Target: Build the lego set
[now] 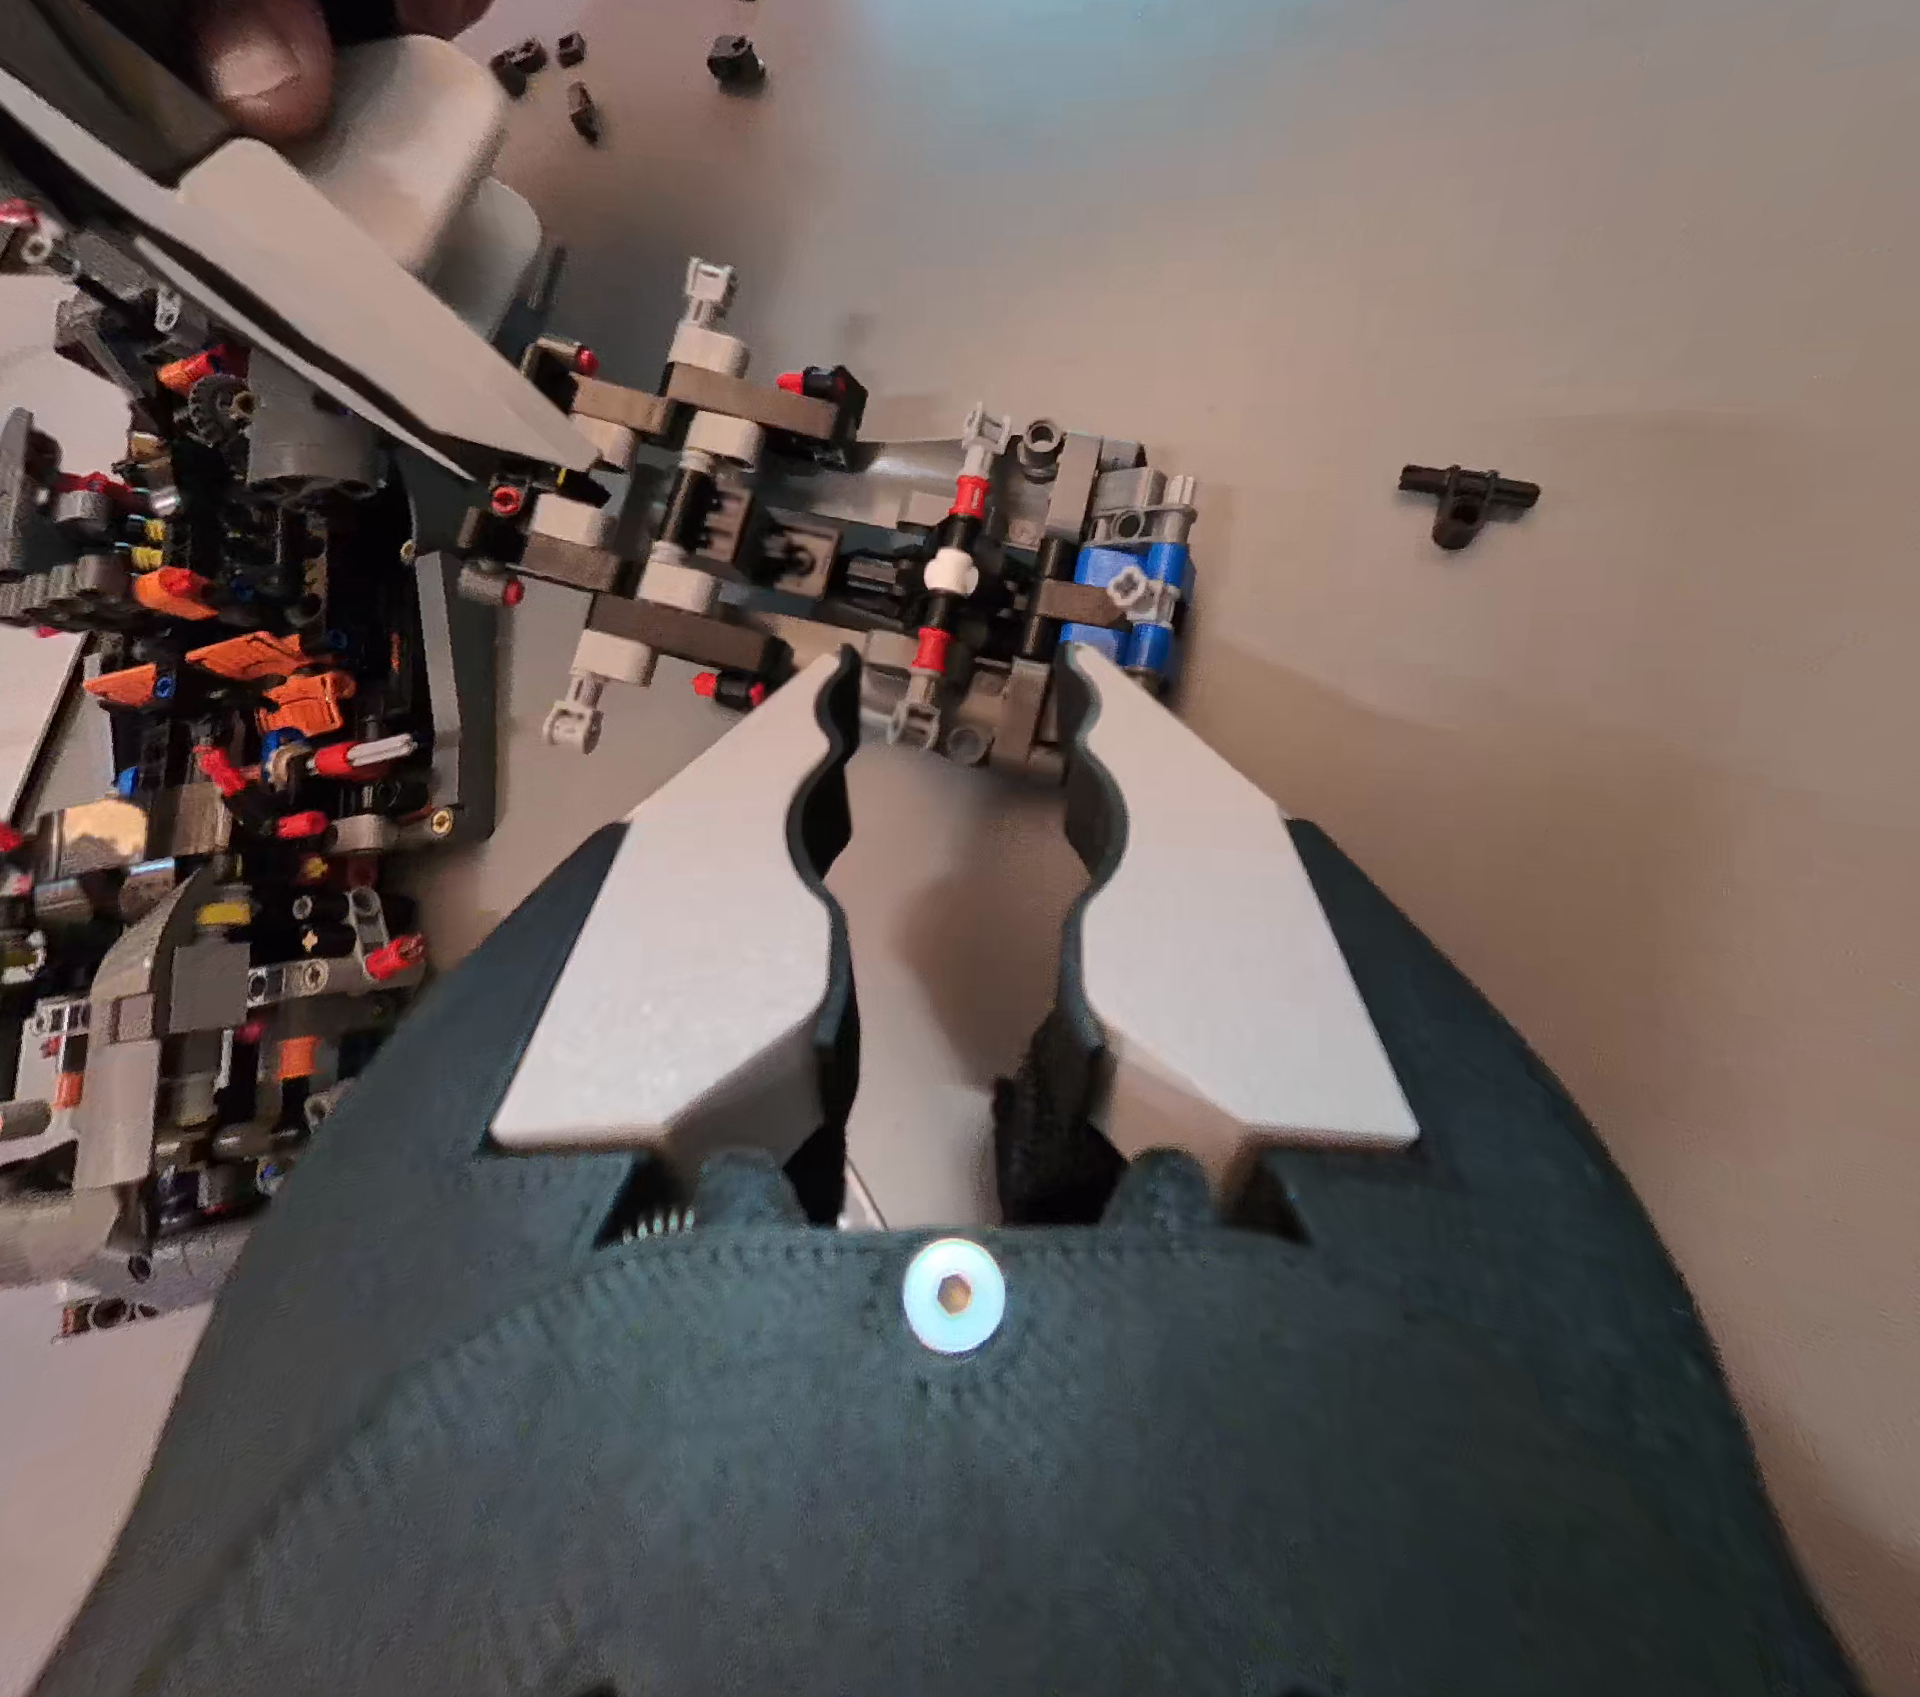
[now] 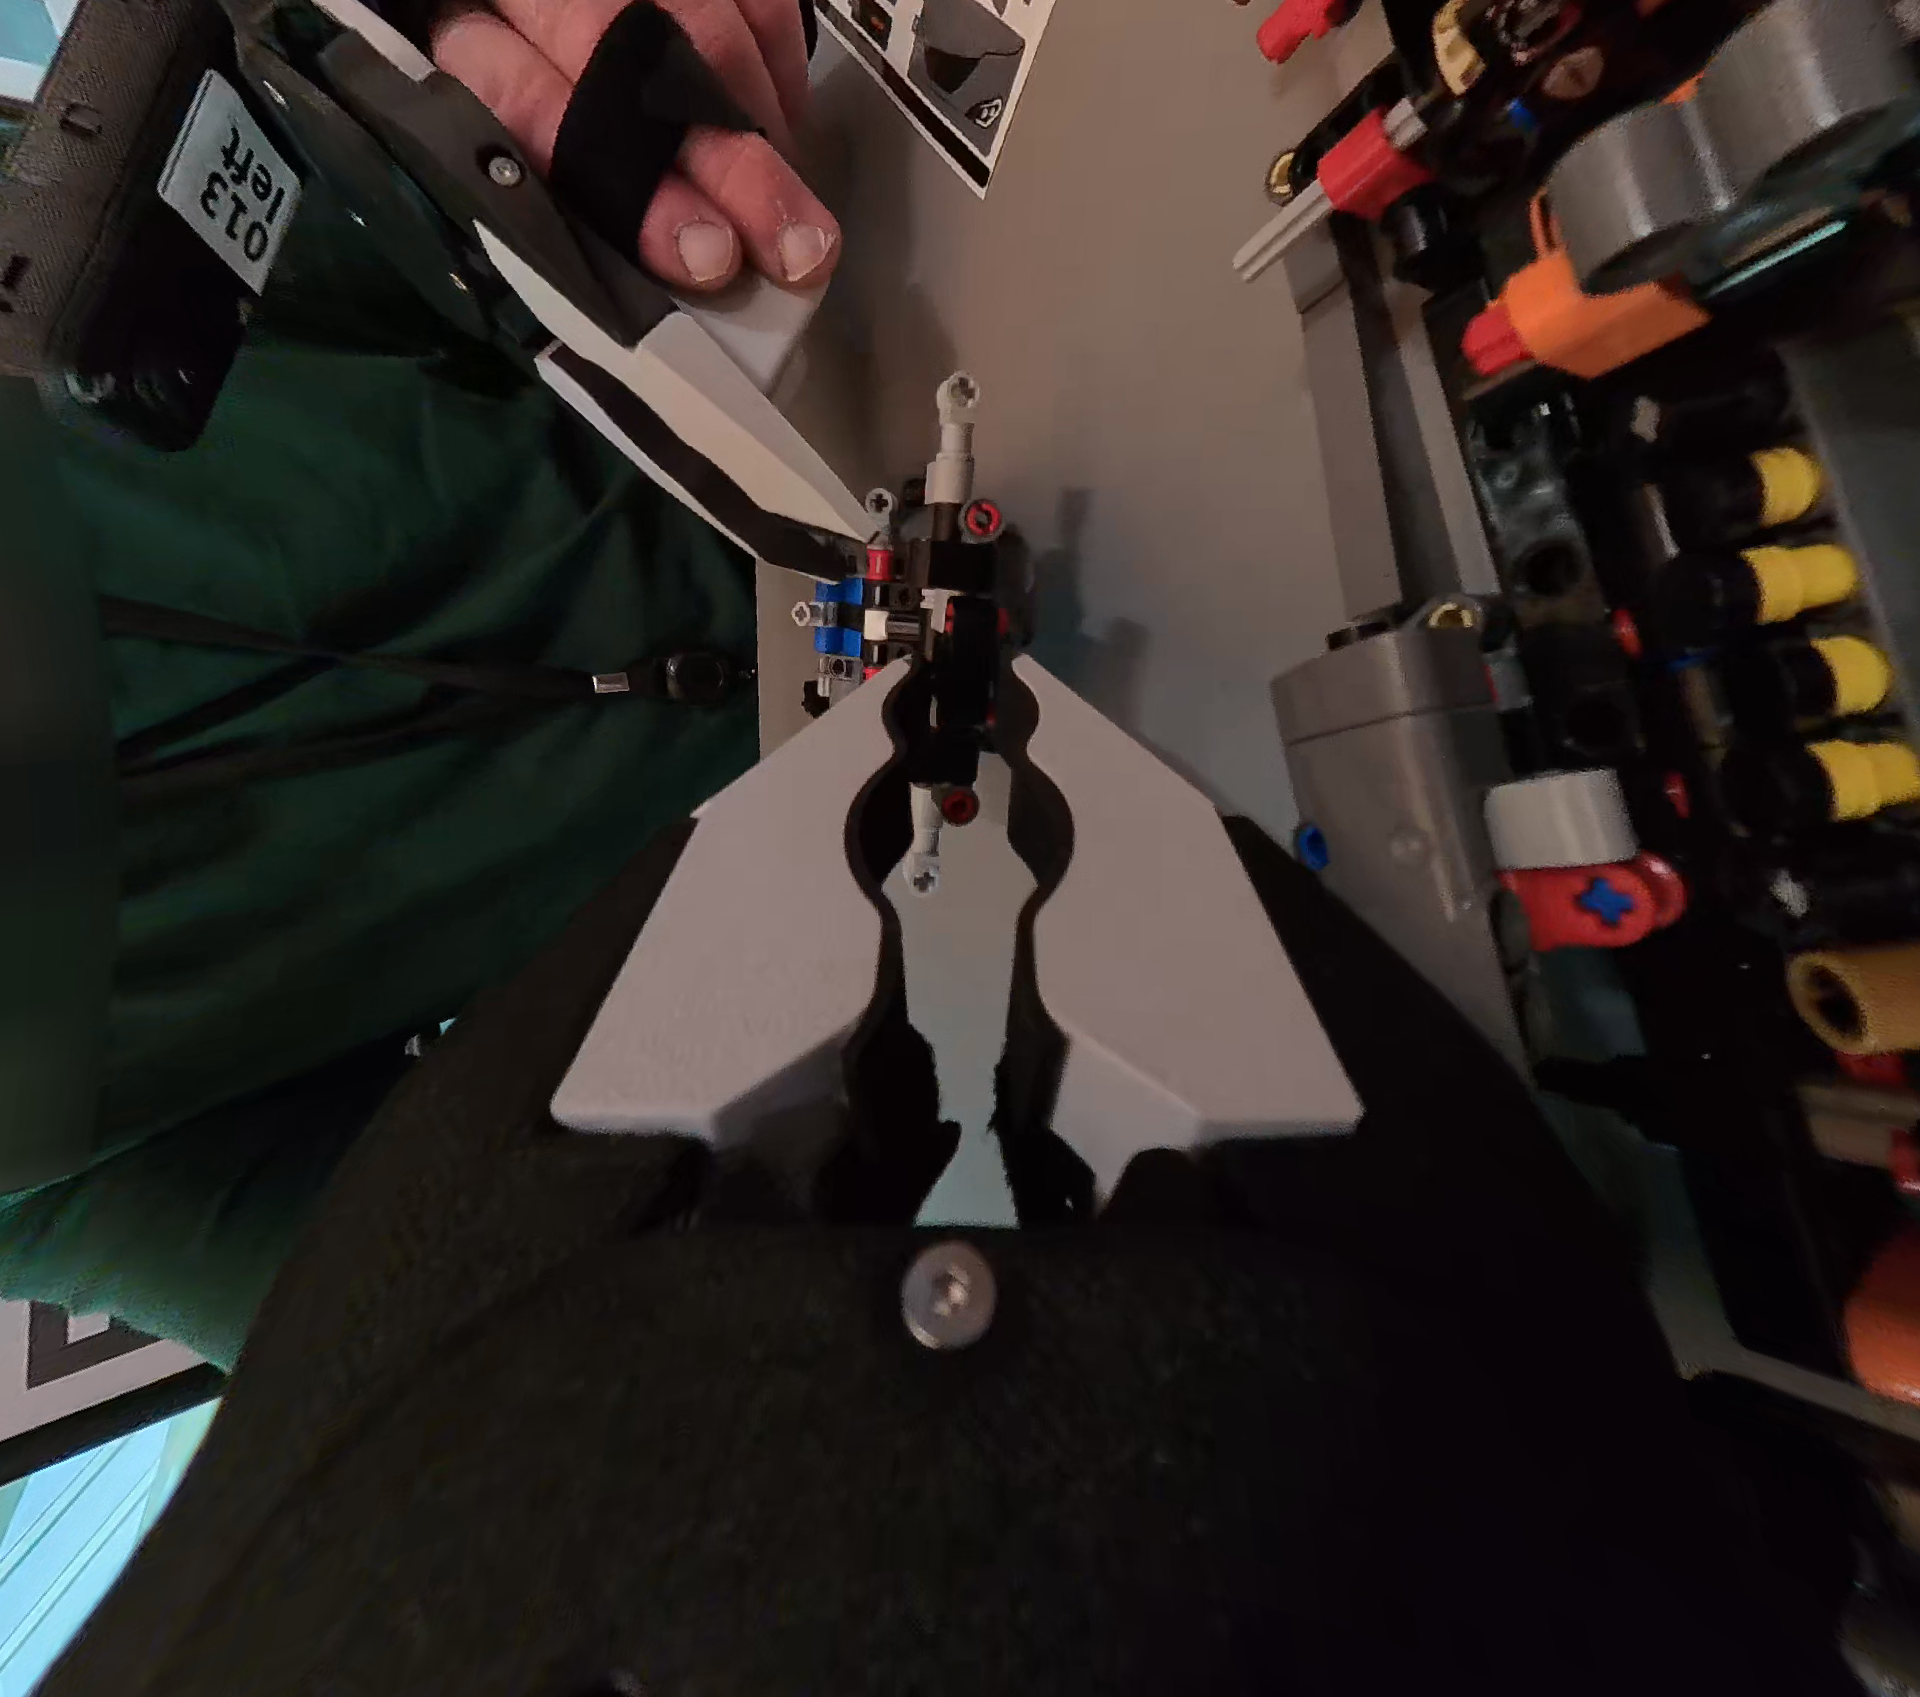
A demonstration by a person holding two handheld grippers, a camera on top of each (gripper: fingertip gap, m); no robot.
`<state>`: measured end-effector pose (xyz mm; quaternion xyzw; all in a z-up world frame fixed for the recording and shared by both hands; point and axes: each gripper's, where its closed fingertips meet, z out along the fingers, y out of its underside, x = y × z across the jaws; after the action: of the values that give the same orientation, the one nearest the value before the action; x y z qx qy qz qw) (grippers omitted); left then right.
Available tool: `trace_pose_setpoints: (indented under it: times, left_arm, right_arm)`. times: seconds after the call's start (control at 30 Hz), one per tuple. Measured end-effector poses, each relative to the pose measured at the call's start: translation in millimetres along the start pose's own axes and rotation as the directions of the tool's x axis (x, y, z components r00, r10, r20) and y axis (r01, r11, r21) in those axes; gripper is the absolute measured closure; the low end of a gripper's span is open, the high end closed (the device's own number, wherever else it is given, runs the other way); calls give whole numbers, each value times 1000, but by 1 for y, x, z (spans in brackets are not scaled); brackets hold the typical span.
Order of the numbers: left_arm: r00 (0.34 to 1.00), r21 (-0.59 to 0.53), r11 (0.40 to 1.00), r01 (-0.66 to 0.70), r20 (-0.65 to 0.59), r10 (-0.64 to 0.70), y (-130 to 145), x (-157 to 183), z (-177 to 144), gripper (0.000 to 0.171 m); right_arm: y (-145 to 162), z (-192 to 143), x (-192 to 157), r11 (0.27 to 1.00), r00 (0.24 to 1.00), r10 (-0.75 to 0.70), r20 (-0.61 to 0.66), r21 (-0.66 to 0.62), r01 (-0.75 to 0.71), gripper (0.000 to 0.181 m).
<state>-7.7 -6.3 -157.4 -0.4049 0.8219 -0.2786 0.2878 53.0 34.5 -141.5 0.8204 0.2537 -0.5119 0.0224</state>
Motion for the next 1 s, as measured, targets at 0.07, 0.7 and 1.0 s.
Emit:
trace_pose_setpoints:
  times: [0.07,0.7,1.0]
  left_arm:
    - [1000,22,1000,10,1,-10,-3,3,-5,131]
    - [999,-1,1000,30,23,-30,-2,14,-4,116]
    - [1000,5,1000,15,16,-15,-1,18,-1,116]
  right_arm:
    - [1,2,0,1000,1000,-1,-11,6,1,171]
    - [-5,-20,-19,967,963,-118,-243,191,167,152]
    - [34,10,-60,938,895,-162,-415,216,270,157]
